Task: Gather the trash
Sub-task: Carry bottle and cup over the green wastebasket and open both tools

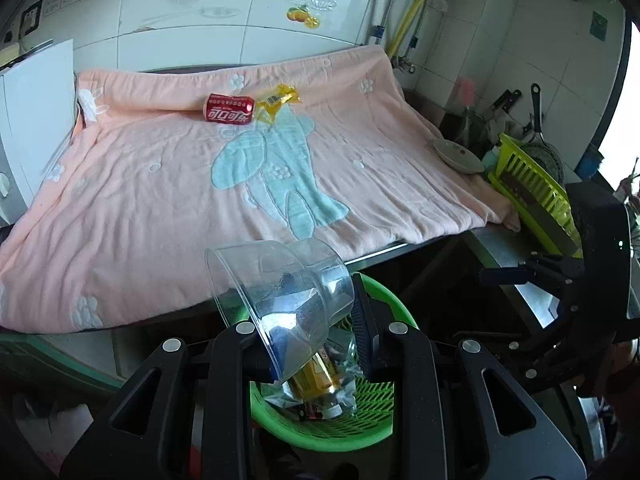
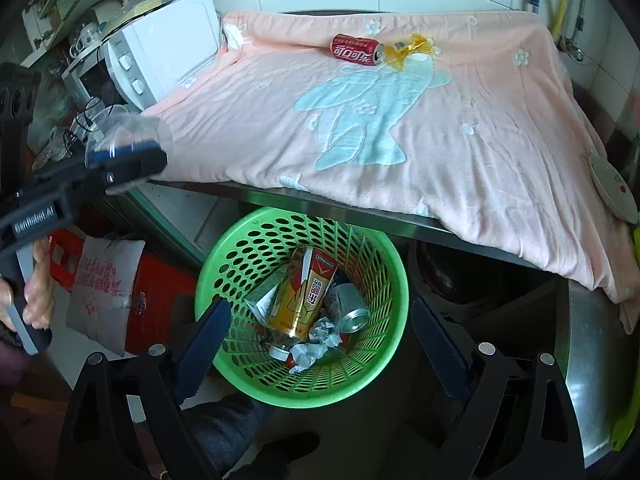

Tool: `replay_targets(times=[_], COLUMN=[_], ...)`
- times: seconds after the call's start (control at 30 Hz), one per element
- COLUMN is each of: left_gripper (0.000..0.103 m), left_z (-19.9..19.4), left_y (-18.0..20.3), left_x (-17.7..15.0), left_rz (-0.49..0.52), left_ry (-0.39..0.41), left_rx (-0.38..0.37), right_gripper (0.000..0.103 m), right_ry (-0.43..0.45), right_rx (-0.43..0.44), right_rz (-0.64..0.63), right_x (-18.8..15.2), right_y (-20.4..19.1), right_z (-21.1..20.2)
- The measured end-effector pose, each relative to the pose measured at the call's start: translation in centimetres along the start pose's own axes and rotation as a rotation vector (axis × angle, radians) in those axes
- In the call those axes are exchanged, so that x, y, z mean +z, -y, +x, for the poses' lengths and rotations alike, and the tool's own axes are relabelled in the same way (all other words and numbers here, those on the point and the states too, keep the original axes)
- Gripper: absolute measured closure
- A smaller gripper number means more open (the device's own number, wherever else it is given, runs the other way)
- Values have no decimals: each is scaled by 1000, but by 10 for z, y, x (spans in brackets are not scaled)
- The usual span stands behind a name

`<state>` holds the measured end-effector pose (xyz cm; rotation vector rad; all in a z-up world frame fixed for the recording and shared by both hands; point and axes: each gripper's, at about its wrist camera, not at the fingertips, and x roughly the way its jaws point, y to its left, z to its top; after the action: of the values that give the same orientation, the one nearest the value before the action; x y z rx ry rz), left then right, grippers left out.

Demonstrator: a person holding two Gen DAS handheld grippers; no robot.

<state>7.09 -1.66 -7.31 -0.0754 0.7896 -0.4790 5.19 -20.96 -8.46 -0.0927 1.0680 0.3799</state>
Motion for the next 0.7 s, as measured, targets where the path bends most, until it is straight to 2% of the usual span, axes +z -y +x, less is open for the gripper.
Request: replay_targets(times=[0.4, 0.7], left_gripper=[76, 75], left_z=[35, 70], left_y=[37, 63], left_x=[-23, -43], left_rz=[51, 44], left_ry=[-98, -217], left_rx=[-50, -89], right_gripper=[14, 14], right_ry=[39, 45], right_rx=[-30, -49], right_rz=[61, 93], right_x=[-13, -24], right_y=[26, 42], right_z=[-19, -27])
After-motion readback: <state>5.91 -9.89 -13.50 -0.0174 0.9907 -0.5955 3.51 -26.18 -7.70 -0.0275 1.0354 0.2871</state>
